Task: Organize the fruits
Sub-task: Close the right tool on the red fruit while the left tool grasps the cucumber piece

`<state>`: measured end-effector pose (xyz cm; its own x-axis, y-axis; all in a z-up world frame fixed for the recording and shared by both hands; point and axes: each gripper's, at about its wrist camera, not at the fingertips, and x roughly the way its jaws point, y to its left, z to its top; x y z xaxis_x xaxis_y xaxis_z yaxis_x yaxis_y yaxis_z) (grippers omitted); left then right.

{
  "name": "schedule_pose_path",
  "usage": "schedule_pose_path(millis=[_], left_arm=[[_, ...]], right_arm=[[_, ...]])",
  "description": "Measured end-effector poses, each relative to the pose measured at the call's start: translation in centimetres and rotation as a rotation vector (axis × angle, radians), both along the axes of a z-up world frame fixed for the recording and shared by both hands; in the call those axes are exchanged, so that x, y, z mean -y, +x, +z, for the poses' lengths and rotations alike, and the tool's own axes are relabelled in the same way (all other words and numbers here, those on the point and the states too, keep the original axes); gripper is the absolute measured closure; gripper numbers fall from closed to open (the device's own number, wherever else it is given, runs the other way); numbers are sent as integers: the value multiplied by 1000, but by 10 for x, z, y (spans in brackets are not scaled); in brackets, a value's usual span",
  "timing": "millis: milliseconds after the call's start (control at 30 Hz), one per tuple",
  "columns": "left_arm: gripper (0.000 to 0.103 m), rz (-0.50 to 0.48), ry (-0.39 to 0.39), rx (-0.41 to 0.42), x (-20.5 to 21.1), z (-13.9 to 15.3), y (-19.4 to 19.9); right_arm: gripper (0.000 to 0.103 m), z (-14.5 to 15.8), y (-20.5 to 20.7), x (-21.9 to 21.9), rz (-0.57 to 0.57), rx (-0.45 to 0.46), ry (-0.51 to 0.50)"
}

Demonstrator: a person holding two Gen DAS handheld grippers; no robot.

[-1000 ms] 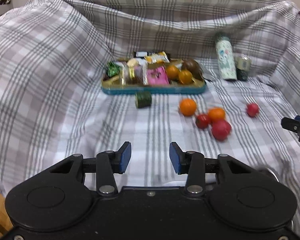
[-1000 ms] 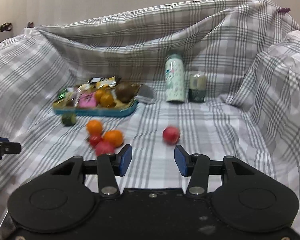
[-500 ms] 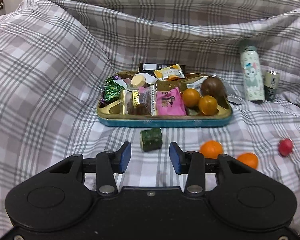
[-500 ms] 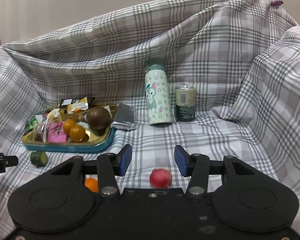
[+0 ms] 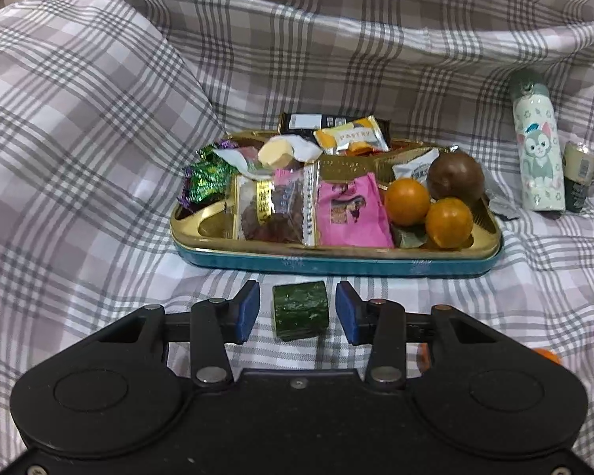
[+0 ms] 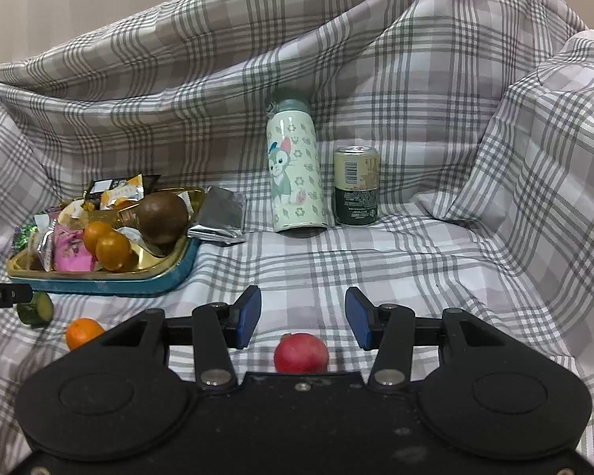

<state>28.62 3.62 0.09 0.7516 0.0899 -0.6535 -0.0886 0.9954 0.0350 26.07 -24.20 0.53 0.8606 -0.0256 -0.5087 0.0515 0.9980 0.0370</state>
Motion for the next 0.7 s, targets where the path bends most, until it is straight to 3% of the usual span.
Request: schedule_pose_path(millis=[700], left_arm=[[52, -1, -33, -35, -4, -17, 16]], right_arm=[[53, -14, 15, 10, -42, -82, 60]])
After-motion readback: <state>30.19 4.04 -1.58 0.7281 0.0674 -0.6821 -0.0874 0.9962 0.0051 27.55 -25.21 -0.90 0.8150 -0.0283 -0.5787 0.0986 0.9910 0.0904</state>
